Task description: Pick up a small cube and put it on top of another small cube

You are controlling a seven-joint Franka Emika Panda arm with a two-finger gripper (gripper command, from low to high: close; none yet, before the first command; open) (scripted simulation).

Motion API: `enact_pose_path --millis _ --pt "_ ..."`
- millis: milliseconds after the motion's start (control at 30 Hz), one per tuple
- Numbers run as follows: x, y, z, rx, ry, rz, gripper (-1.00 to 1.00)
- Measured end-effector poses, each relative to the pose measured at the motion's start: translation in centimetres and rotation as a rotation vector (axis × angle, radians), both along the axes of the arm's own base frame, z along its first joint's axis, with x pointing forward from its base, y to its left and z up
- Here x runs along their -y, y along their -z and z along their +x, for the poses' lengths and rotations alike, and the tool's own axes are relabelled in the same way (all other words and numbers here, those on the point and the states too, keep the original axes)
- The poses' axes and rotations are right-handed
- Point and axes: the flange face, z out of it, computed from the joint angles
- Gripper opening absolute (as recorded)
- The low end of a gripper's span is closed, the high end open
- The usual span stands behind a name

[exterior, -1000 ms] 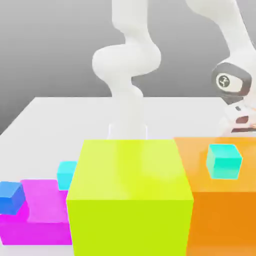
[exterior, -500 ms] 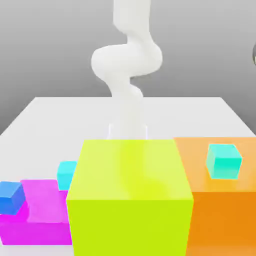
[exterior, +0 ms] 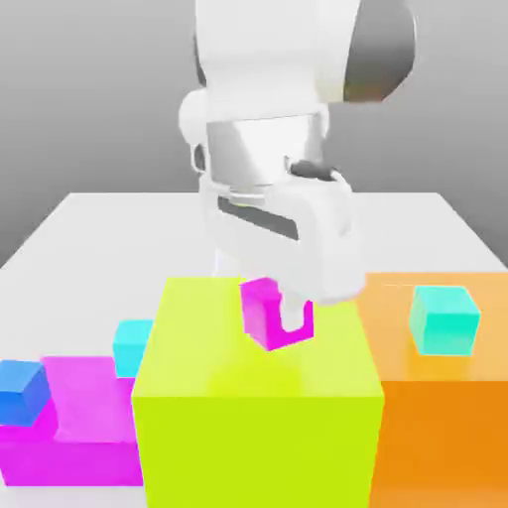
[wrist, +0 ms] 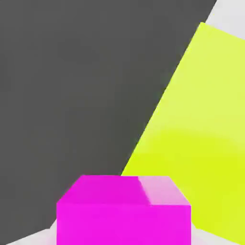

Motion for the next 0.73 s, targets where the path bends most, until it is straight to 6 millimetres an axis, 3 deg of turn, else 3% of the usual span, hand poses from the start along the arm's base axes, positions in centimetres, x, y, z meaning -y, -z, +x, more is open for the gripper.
enact_pose_path --millis 200,367,433,600,633,733 --pt "8.0 1.9 -6.3 -0.062 0.319 -0.011 -1.0" --pt "12.3 4.6 -12.1 -0.116 0.565 0.006 -1.0" --pt "12.3 6.2 -13.9 -0.144 0.614 0.016 -1.0" --pt "12.2 11.4 -14.5 -0.155 0.627 0.022 -1.0" --pt "12.3 12.3 -14.6 -0.154 0.628 0.019 1.0" --pt "12.3 12.3 -14.6 -0.154 0.628 0.019 1.0"
